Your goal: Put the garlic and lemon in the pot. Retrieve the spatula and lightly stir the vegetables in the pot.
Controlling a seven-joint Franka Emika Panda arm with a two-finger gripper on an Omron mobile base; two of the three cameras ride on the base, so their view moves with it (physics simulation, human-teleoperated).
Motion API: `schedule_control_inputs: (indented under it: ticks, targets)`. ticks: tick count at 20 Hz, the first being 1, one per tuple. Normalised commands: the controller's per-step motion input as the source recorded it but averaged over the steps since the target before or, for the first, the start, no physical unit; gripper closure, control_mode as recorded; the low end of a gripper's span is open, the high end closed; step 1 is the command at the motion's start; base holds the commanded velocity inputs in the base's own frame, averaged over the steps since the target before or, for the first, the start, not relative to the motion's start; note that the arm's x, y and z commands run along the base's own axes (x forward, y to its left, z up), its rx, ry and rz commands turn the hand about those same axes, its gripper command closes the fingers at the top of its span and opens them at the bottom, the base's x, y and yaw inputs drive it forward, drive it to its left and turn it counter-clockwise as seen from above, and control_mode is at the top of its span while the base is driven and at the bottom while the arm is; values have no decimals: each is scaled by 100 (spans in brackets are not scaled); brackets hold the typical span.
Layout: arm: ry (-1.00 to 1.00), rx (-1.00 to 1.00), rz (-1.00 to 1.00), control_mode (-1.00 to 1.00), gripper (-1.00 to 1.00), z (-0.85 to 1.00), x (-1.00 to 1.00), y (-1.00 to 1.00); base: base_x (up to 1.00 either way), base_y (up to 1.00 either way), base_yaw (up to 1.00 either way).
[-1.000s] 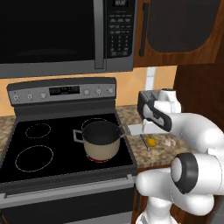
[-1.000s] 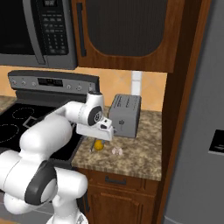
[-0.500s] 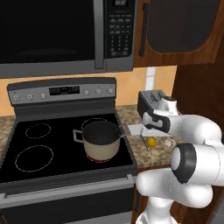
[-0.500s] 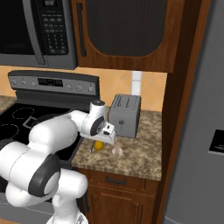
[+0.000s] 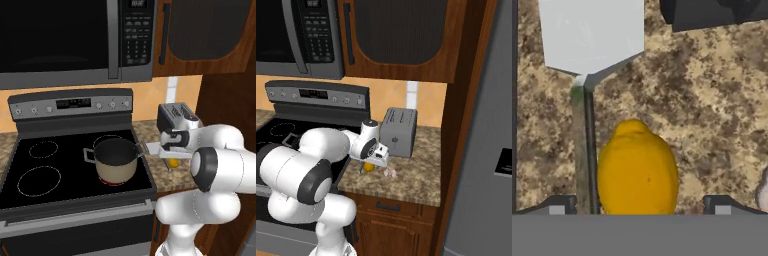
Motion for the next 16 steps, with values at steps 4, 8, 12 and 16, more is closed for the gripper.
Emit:
schedule_control_inputs:
  ticks: [4,8,12,16]
  targets:
    - [0,0,0,-100,-100,-26,28,0,0,0,0]
    - [2,0,0,-100,100,-24,16,0,0,0,0]
    - [0,0,0,-100,100,-10,-1,0,0,0,0]
    - [-1,0,0,-100,100,-11,-32,-1,0,0,0]
